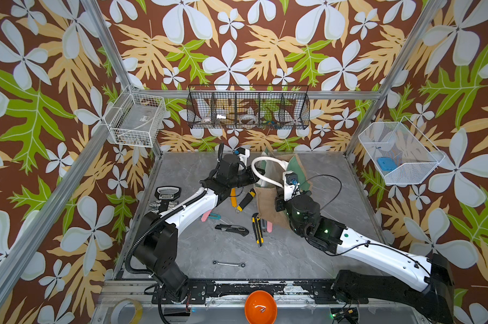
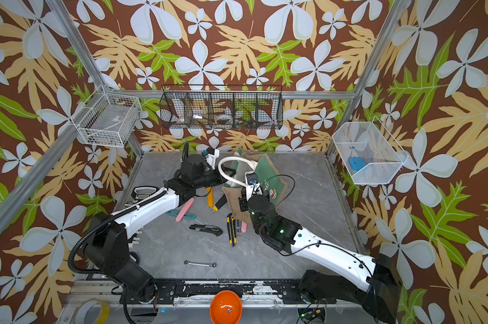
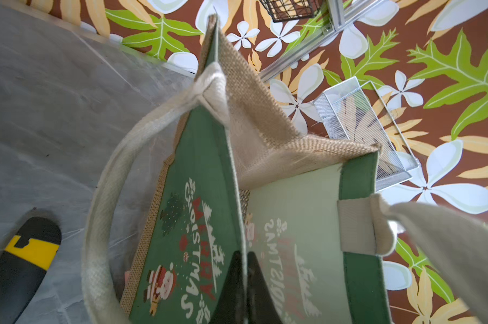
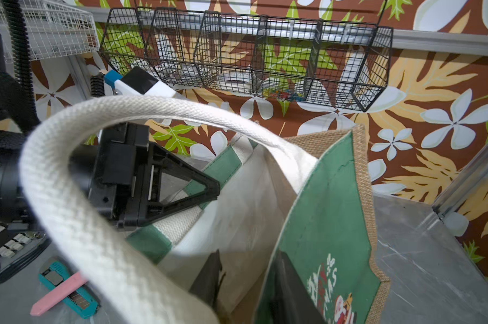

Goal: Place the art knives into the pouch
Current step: Open the pouch at the center of the board.

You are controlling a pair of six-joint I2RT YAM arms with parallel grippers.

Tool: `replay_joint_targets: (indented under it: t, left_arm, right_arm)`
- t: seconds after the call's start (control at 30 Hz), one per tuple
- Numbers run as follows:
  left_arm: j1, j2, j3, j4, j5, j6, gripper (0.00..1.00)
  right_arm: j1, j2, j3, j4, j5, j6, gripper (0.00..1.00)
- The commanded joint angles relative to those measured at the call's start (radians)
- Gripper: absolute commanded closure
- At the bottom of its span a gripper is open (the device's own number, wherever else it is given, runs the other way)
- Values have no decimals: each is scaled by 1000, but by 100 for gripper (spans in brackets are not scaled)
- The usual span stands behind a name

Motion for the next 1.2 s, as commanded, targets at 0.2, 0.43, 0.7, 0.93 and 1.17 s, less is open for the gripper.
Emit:
replay_joint_targets:
  t: [0.2,0.43,0.7,0.93,1.17]
  left_arm:
    - [-13,-12,15,-33,-84,66,100]
    - [-24,-18,22,-74,-134,95,100]
    - [-35,-9,45,-93,-150,105,100]
    - [-54,-5,59,-102,-159,133,100]
    - [-68,-10,49,-102,-182,130,100]
  right_arm:
    - [-3,-155,-47,-85,94,195,49]
    - [-3,-218,-17,-151,116,269,46]
    - [-3,-257,37,-287,164,391,42]
    - [-27,-26,355,-608,77,185,28]
    - [-247,148,486,-781,-168,271,28]
